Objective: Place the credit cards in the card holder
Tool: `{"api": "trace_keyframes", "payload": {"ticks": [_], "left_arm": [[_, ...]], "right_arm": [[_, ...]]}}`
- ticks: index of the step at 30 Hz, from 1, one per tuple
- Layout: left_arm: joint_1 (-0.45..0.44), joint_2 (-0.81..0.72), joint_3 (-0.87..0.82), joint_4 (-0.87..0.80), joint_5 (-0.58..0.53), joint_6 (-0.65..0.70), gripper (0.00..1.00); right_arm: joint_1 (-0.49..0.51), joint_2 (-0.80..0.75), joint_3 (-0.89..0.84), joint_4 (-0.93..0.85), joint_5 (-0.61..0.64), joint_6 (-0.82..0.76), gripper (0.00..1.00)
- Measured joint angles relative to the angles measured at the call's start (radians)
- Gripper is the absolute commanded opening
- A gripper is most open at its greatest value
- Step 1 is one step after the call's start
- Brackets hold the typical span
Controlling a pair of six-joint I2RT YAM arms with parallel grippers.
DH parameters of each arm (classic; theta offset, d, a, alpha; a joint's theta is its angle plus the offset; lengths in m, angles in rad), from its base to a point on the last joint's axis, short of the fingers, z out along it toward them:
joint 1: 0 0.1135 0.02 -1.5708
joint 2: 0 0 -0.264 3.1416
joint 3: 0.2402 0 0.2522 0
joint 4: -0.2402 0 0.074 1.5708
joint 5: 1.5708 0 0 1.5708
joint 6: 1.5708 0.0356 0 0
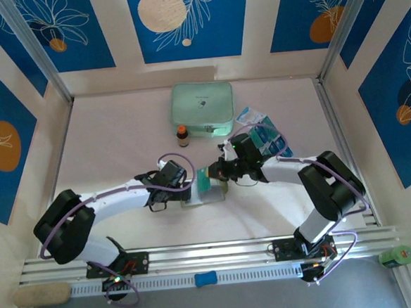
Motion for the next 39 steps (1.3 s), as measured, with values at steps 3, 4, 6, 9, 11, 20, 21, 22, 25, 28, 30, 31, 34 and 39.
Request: {"api": "trace_keyframes", "payload": {"ticks": [3, 4, 6, 9, 11, 20, 21, 22, 25, 28, 30, 31, 34, 39], "left_arm": [[0.0, 0.0, -0.006, -0.004, 0.0, 0.0, 1.0], [0.0, 0.0, -0.008, -0.006, -0.001, 0.0, 1.0], [0.0, 0.0, -0.01, -0.007, -0.001, 0.0, 1.0], [0.0, 0.0, -0.013, -0.008, -0.001, 0.0, 1.0], [0.0, 0.0, -0.015, -0.009, -0.002, 0.0, 1.0], [0.0, 0.0, -0.017, -0.014, -0.006, 0.0, 1.0], [0.0, 0.0, -0.017, -0.014, -0.008, 0.0, 1.0], [0.0, 0.0, -0.017, -0.014, -0.008, 0.0, 1.0], [0.0, 0.0, -0.018, -0.014, -0.008, 0.0, 1.0], [0.0, 0.0, -0.018, -0.014, -0.008, 0.0, 1.0], [0.0, 0.0, -0.018, -0.014, -0.008, 0.0, 1.0], [0.0, 0.0, -0.018, -0.014, -0.008, 0.0, 1.0], [0.0, 0.0, -0.018, -0.014, -0.008, 0.0, 1.0], [0.0, 0.0, -0.018, -0.014, -0.008, 0.0, 1.0]], "right_arm": [[-0.028, -0.023, -0.003, 0.006, 0.001, 0.003, 0.0], [-0.033, -0.024, -0.005, 0.012, 0.001, 0.004, 0.0], [-0.034, -0.024, -0.016, 0.025, 0.001, 0.012, 0.0], [-0.031, -0.018, -0.036, 0.058, 0.0, 0.028, 0.0], [-0.027, -0.007, -0.045, 0.082, 0.001, 0.038, 0.0], [0.013, 0.043, -0.078, 0.18, 0.016, 0.066, 0.0], [0.014, 0.047, -0.081, 0.189, 0.019, 0.068, 0.0], [0.017, 0.05, -0.085, 0.196, 0.022, 0.071, 0.0], [0.019, 0.065, -0.088, 0.218, 0.027, 0.075, 0.0], [0.023, 0.083, -0.089, 0.235, 0.032, 0.079, 0.0], [0.024, 0.094, -0.09, 0.246, 0.034, 0.082, 0.0], [0.025, 0.098, -0.092, 0.249, 0.035, 0.082, 0.0], [0.025, 0.11, -0.096, 0.26, 0.037, 0.082, 0.0], [0.026, 0.115, -0.107, 0.279, 0.039, 0.082, 0.0]]}}
